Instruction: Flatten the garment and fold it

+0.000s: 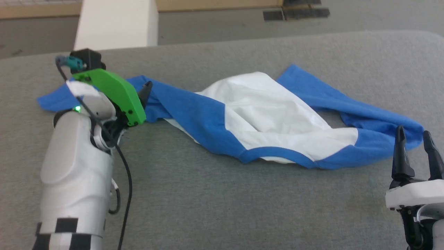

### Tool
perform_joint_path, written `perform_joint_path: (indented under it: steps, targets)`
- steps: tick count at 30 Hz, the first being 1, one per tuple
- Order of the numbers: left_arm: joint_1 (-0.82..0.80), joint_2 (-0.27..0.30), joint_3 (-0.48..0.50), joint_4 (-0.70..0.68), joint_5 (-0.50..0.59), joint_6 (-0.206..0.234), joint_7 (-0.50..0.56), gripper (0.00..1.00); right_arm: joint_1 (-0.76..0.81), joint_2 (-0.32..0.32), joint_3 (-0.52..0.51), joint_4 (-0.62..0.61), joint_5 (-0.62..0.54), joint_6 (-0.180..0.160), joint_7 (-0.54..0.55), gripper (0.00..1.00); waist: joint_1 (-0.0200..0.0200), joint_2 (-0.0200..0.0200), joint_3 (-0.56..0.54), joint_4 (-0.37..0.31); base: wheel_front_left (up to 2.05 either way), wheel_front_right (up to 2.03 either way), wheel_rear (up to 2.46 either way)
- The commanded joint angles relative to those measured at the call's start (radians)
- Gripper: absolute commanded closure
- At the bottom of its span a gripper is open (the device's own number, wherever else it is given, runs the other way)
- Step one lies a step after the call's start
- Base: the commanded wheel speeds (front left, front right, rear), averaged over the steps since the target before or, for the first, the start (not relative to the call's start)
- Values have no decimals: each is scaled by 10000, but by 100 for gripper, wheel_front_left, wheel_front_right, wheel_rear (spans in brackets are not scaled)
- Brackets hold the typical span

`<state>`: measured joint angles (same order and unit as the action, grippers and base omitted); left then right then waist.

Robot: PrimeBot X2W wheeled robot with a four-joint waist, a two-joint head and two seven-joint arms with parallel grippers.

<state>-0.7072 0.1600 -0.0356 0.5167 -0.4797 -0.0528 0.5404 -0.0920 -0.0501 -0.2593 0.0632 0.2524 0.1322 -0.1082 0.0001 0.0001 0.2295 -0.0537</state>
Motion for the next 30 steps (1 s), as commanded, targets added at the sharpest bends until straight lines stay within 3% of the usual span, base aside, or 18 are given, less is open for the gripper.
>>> perform_joint_path:
  steps: [1, 5, 9, 10, 11, 12, 23, 26, 30]
  targets:
    - [-270, 122, -91, 161, 21, 53, 325, 0, -123, -1, -19, 95, 75, -15, -132, 0, -1, -1, 1034, -951, 0, 0, 0]
    - [-552, 288, -281, 507, 21, 33, 1091, 0, -134, -1, -54, 342, 160, -15, -354, 0, -1, -1, 1244, -1092, 0, 0, 0]
    - [-540, 383, -258, 613, -77, -6, 1191, 0, -211, -1, -68, 518, 160, -15, -518, 0, -1, -1, 1312, -1110, 0, 0, 0]
    - [-532, 368, -258, 591, -132, -65, 1141, 24, -223, -1, -100, 550, 141, -15, -547, 0, -1, -1, 1324, -1070, 0, 0, 0]
    - [-529, 341, -222, 553, -193, -101, 1022, 90, -236, -1, -115, 573, 108, -15, -559, 0, -1, -1, 1325, -1033, 0, 0, 0]
    - [-518, 299, -187, 529, -277, -153, 891, 100, -251, -1, -138, 601, 62, -15, -564, 0, -1, -1, 1304, -967, 0, 0, 0]
    - [86, -201, 642, -755, -1428, -567, -1392, 100, -201, -1, -208, 765, -224, -15, -356, 0, -1, -1, 195, 142, 0, 0, 0]
    - [1161, -227, 1002, -1772, -1661, -527, -1874, 100, -55, -1, -239, 812, -246, -15, -267, 0, -1, -1, -282, 568, 0, 0, 0]
    - [3229, -457, 1230, -3154, -1801, -149, -1945, 100, 225, -1, -334, 838, -251, -15, -154, 0, -1, -1, -777, 1239, 0, 0, 0]
